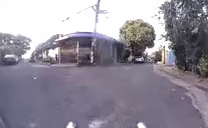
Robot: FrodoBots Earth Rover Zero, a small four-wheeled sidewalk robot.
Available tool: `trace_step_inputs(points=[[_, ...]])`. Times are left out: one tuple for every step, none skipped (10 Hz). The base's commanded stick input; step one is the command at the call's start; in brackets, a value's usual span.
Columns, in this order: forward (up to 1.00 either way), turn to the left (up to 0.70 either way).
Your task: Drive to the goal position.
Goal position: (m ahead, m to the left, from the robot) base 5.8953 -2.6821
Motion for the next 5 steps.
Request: trace_step_inputs(points=[[0.70,-0.31],[0.70,-0.31],[0.70,-0.30],[0.70,-0.26],[0.70,-0.16]])
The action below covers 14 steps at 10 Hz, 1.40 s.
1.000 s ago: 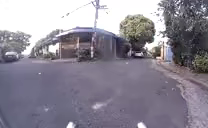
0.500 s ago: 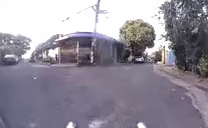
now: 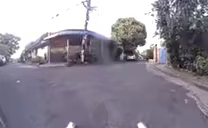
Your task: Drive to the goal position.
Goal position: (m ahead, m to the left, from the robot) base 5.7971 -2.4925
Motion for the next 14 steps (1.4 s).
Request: trace_step_inputs(points=[[0.70,-0.08],[0.70,-0.03],[0.70,-0.01],[0.70,0.00],[0.70,0.00],[0.70,-0.01],[0.70,-0.10],[0.70,-0.23],[0.70,-0.27],[0.70,-0.27],[0.70,-0.27],[0.70,-0.26],[0.70,-0.25],[0.70,-0.23]])
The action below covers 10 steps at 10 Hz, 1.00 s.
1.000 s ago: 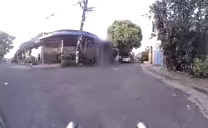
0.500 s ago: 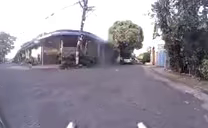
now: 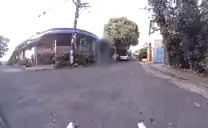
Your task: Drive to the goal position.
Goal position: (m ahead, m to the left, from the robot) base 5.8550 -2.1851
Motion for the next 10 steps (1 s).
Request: trace_step_inputs(points=[[0.70,-0.20],[0.70,-0.18],[0.70,-0.16],[0.70,-0.14],[0.70,-0.05],[0.70,0.00],[0.70,0.00],[0.70,0.00],[0.70,0.00],[0.70,0.00]])
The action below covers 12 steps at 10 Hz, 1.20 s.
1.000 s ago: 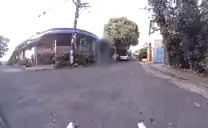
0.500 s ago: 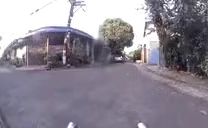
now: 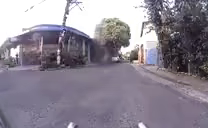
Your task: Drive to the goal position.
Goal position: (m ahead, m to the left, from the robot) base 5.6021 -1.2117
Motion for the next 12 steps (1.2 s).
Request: trace_step_inputs(points=[[0.70,-0.05],[0.70,-0.18],[0.70,-0.26],[0.70,-0.32],[0.70,-0.32],[0.70,-0.32],[0.70,-0.32],[0.70,-0.32],[0.70,-0.32],[0.70,-0.32],[0.70,-0.14],[0.70,0.00]])
